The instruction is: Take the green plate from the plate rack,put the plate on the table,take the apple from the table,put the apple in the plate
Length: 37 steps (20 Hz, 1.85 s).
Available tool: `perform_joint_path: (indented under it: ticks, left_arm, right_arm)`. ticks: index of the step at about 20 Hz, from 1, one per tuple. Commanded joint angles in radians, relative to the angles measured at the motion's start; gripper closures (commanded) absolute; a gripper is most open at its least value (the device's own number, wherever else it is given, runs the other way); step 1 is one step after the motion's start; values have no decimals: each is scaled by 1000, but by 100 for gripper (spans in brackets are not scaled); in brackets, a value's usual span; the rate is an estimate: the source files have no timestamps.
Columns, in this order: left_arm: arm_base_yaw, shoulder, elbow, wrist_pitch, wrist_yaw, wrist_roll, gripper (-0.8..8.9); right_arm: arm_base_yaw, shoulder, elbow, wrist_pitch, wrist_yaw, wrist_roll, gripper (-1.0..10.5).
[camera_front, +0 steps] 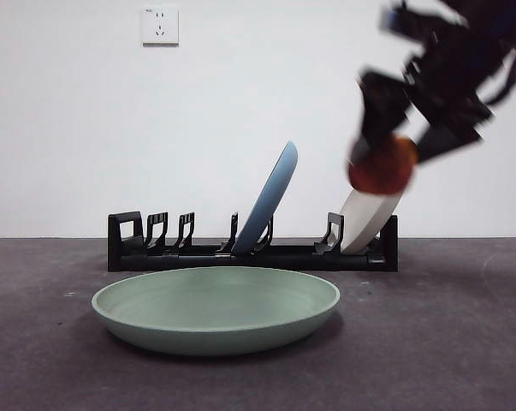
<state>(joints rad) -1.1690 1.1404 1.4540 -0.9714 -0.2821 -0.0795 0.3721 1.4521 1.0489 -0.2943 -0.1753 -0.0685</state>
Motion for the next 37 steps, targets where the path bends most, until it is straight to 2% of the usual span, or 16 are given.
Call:
perform_joint_path:
  ticks: [1,4,8,12,19,21,22,23,25,26,27,33,37]
  left_arm:
    - [-1,0,0,8,-3,-6,531]
    - [-1,0,0,4,-3,-6,531]
    - [-1,0,0,2,-2,-6,530]
    - [-1,0,0,-8,-2,-6,530]
    - [-1,0,0,-10,-4,-7,531]
    - [-1,0,0,-10,-4,-7,531]
    - [-1,0,0,-10,-4,-7,531]
    - [-1,0,0,-10,-4,-7,531]
    - [-1,0,0,-10,-4,-7,531]
    - [-1,0,0,-10,-3,-7,531]
    - [-1,0,0,-10,-3,-7,530]
    - [-1,0,0,-10,-4,-6,531]
    - [-1,0,0,-11,-4,-6,531]
  right_arm:
    - [108,-7,0,16,-8,34,959]
    - [250,39,0,52,-5,48,960]
    - [359,177,0,94,2,56,960]
    - [405,282,0,122,35,32,960]
    - [437,338,-1,120,56,21,960]
    - [445,338,-1,108,93,18,959]
    - [448,338,-1,100,101,17,935]
    - [447,338,-1,93,100,18,835]
    - [447,338,-1,76,101,18,452]
    - [447,338,0,76,101,19,295]
    - [447,335,0,77,101,19,267]
    - [447,214,0,50,101,23,267]
    - [447,39,0,-170,99,36,268]
